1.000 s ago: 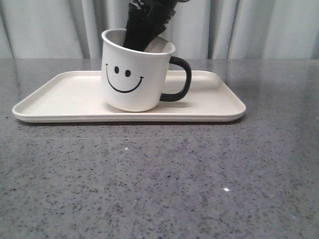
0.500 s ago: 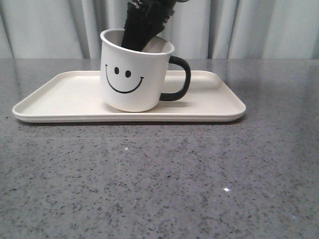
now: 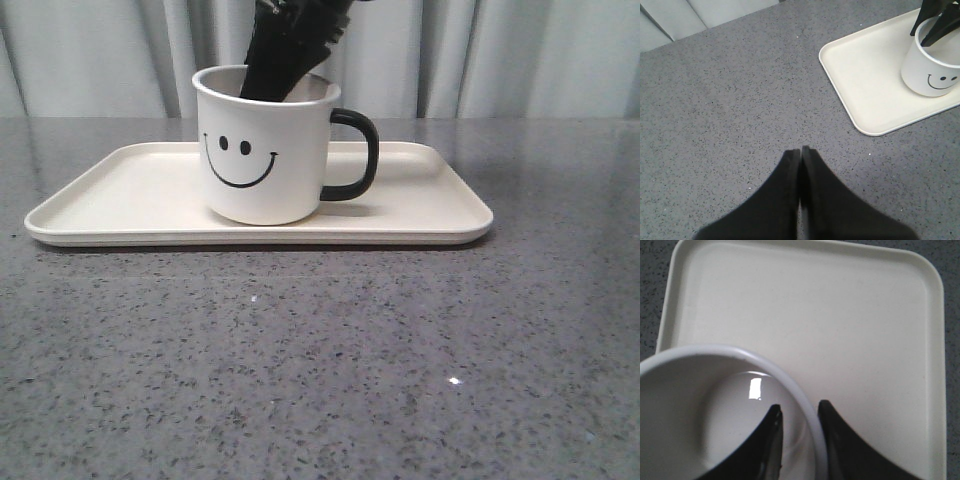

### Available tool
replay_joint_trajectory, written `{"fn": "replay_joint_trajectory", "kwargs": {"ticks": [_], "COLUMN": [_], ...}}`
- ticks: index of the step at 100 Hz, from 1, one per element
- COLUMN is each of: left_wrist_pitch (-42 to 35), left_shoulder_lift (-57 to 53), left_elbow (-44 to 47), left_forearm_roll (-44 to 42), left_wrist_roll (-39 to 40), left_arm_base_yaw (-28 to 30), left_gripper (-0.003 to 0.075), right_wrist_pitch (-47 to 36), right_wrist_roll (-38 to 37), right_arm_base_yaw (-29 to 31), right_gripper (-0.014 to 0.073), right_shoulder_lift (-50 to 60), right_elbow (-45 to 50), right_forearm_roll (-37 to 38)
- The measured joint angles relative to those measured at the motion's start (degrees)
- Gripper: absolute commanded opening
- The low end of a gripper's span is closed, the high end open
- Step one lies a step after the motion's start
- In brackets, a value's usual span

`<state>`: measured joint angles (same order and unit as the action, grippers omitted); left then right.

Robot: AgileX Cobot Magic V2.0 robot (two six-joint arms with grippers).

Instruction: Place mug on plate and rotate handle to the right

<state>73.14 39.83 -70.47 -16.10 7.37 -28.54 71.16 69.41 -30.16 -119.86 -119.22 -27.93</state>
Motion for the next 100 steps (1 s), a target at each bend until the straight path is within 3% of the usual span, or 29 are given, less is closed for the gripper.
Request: {"fn": "replay_joint_trajectory", "kwargs": {"ticks": [62, 83, 100], "left_wrist_pitch": [0.0, 0.0, 0.0], "left_shoulder_lift": [0.0, 0.0, 0.0], "left_elbow": [0.0, 0.0, 0.0], "left_forearm_roll": [0.21, 0.21, 0.21], "left_wrist_roll": [0.0, 0.0, 0.0], "left_arm_base_yaw": [0.0, 0.0, 0.0], "left_gripper": [-0.002, -0.002, -0.002], "right_wrist_pitch": [0.18, 0.44, -2.74], "right_wrist_roll": [-0.4, -6.44, -13.69], "right_arm_base_yaw": [0.0, 1.2, 6.89], "right_gripper": [0.0204, 0.0204, 0.0204], "right_shoulder_lift": [7.09, 16.05, 25.48], "right_elbow": [-1.82, -1.82, -1.84], "right_forearm_roll": [-0.64, -1.03, -1.37]}}
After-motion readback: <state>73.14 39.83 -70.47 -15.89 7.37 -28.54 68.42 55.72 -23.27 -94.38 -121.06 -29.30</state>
